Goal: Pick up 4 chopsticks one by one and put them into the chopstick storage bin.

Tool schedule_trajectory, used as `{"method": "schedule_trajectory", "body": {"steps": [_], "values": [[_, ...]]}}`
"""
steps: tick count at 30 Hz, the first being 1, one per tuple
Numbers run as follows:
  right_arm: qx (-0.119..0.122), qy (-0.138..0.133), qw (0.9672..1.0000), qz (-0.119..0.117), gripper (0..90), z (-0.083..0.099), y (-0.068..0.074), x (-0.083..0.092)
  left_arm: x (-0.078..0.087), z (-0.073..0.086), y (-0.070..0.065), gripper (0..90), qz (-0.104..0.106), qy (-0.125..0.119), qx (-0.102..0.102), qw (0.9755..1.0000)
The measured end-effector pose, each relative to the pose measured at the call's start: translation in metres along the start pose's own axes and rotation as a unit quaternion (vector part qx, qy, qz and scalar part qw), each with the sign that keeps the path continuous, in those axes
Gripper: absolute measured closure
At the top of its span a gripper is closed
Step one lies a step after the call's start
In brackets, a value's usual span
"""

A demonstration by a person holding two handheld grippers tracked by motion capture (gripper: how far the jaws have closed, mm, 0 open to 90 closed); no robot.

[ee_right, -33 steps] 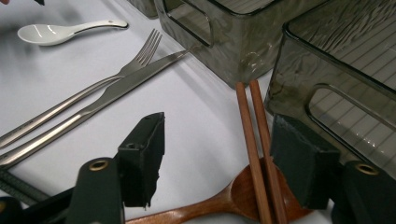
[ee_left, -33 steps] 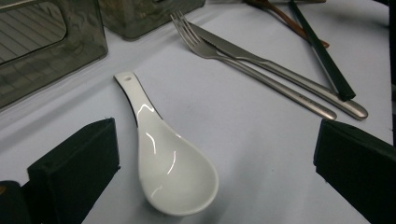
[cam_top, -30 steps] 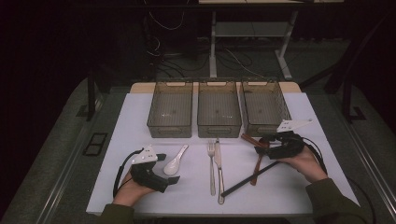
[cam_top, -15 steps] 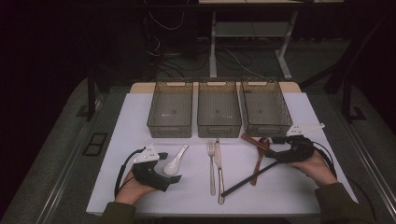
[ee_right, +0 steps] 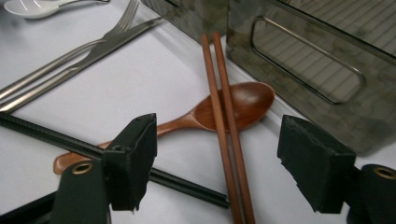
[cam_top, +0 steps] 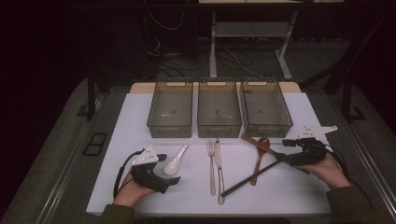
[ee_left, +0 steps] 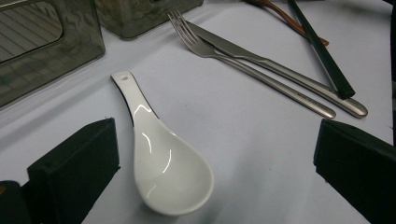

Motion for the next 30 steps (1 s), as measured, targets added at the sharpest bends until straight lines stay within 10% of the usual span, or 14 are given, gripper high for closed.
{"method": "schedule_trajectory", "body": {"steps": [11,30], "values": [[0.006,0.014,0.9998,0.013,31.9,0.004,-0.013,0.005,0.004,0.003,0.0,0.0,-0.005,0.001,0.002,1.0],[0.017,0.05,0.9985,0.012,74.7,0.01,-0.02,-0.01,0.002,0.003,-0.001,0.0,-0.002,0.0,0.001,1.0]]}}
Point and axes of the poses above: each handheld gripper's, and its own axes: x roughly backward along the jaws, z roughly out of its underside, y roughly to its left, the point moved 9 cm from there along -x, roughly forward along the jaws, and after that the axes turned 8 degrees about -x, right-handed, at the moved point
